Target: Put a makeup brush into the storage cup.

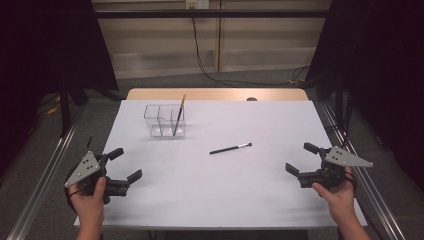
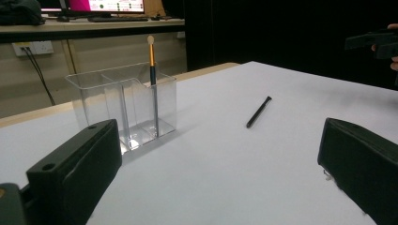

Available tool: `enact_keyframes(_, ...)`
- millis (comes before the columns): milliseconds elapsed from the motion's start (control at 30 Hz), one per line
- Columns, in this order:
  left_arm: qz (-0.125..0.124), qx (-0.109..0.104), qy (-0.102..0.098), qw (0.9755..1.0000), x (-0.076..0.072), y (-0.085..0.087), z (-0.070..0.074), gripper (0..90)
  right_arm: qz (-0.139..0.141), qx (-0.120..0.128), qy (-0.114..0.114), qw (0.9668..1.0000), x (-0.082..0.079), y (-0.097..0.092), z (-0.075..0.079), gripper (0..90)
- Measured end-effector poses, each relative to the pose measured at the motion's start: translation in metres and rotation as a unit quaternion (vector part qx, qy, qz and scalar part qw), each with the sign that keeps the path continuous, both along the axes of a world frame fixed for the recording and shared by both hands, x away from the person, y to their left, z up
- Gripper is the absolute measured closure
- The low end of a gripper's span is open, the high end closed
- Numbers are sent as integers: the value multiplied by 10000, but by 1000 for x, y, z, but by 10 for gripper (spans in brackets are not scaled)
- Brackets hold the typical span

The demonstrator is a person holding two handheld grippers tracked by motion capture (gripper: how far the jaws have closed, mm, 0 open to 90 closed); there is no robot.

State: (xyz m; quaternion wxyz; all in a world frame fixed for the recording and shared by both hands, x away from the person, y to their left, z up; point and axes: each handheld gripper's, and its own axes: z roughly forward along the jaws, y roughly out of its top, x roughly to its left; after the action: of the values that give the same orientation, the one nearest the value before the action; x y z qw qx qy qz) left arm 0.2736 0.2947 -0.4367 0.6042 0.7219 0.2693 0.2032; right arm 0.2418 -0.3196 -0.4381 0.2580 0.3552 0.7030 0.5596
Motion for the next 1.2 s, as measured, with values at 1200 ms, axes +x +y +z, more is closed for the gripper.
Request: enact_keyframes(1200, -71, -27, 25, 10000, 2, 0, 1, 0, 126, 10, 121, 9998, 55, 42, 14, 0)
